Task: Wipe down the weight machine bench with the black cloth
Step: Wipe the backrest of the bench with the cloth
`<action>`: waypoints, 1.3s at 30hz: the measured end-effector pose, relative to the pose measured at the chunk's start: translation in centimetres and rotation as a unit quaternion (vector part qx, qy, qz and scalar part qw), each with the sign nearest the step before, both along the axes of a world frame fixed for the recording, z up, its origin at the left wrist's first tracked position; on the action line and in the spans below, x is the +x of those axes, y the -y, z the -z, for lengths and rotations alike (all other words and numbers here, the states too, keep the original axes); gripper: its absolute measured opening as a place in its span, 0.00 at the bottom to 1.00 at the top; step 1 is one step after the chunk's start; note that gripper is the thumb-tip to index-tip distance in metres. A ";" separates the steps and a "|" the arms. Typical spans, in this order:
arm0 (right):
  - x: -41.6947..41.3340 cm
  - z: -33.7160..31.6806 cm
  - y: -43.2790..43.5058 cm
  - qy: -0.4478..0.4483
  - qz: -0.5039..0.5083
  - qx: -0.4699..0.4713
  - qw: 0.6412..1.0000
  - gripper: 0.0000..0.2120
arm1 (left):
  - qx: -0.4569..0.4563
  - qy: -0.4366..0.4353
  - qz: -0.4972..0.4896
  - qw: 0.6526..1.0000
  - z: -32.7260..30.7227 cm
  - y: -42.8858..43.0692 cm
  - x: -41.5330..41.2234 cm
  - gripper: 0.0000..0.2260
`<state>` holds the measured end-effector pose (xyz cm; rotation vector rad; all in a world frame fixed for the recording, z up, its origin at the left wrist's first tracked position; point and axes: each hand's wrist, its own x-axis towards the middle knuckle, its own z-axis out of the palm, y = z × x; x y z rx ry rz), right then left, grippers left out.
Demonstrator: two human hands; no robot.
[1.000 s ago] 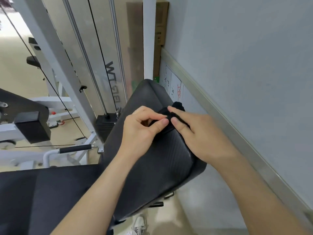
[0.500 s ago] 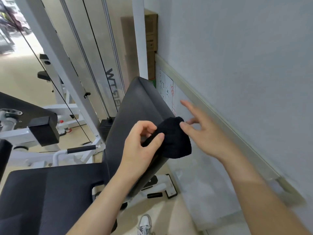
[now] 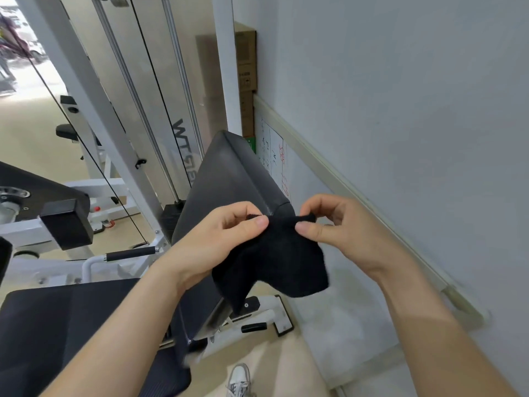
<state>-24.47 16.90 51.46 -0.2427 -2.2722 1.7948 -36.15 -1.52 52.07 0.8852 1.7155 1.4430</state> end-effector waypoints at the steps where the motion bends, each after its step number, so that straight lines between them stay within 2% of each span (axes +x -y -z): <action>1: 0.2 -0.1 0.1 0.000 -0.009 0.011 1.000 0.10 | 0.010 0.001 0.005 1.000 -0.2 0.0 -0.1 0.09; 4: 0.4 -1.1 -0.3 -0.001 -0.017 0.052 0.998 0.10 | -0.014 -0.055 0.033 0.998 -1.2 0.4 -1.1 0.10; 6: 0.1 -1.4 -0.7 0.018 -0.007 0.094 0.995 0.09 | -0.060 -0.169 0.049 0.983 -1.8 0.5 -1.9 0.11; 8: -0.1 -1.2 -1.0 0.077 -0.011 0.166 0.983 0.07 | -0.081 -0.265 0.038 0.960 -2.0 0.4 -2.3 0.09; 10: 0.2 -1.0 -1.3 0.134 -0.029 0.167 0.976 0.05 | -0.088 -0.307 0.039 0.947 -2.1 0.4 -2.4 0.09; 12: 0.4 -0.6 -1.3 0.136 0.001 0.166 0.977 0.04 | -0.116 -0.348 0.043 0.929 -1.5 0.6 -2.4 0.10; 13: 0.2 0.2 -0.9 0.112 0.059 0.189 0.974 0.04 | -0.125 -0.426 0.011 0.896 -0.9 0.6 -2.6 0.10; 15: -0.6 2.4 0.3 0.031 0.226 0.236 0.945 0.04 | -0.086 -0.597 -0.136 0.786 1.0 -0.3 -3.5 0.09; 16: -1.0 3.7 1.3 -0.005 0.294 0.233 0.927 0.06 | -0.060 -0.603 -0.227 0.762 2.0 -0.9 -3.4 0.07; 17: -1.3 5.2 2.5 -0.028 0.339 0.205 0.918 0.07 | -0.045 -0.554 -0.305 0.773 3.1 -1.4 -2.8 0.07; 19: -2.0 7.7 4.5 -0.047 0.364 0.095 0.925 0.07 | 0.003 -0.378 -0.363 0.851 5.5 -2.6 -1.0 0.06; 20: -2.4 8.5 5.2 -0.055 0.354 0.028 0.933 0.07 | 0.027 -0.311 -0.355 0.881 6.6 -3.1 -0.3 0.06; 21: -2.8 9.1 5.8 -0.062 0.341 -0.039 0.937 0.06 | 0.043 -0.283 -0.342 0.895 7.6 -3.3 0.3 0.06; 23: -3.3 10.0 6.4 -0.080 0.333 -0.097 0.934 0.05 | 0.067 -0.292 -0.323 0.898 9.0 -3.3 0.7 0.06; 28: -2.2 15.1 11.1 -0.012 0.284 -0.058 0.957 0.16 | 0.002 -0.360 -0.327 0.874 13.3 -1.7 2.3 0.07; 30: -2.2 14.8 12.9 -0.010 0.320 -0.086 0.944 0.16 | -0.032 -0.346 -0.341 0.873 14.3 -0.9 2.8 0.07; 32: -3.3 12.9 12.3 -0.073 0.390 -0.089 0.914 0.12 | -0.037 -0.345 -0.345 0.872 13.7 -0.9 2.4 0.08; 35: -5.1 9.1 8.8 -0.160 0.461 -0.043 0.872 0.08 | 0.027 -0.394 -0.328 0.858 10.7 -2.9 1.3 0.07; 37: -5.8 8.5 7.9 -0.166 0.463 -0.039 0.870 0.09 | 0.071 -0.429 -0.321 0.841 8.9 -4.8 0.7 0.06; 39: -5.6 9.7 8.9 -0.127 0.458 -0.058 0.878 0.06 | 0.084 -0.439 -0.336 0.829 8.8 -5.7 0.8 0.05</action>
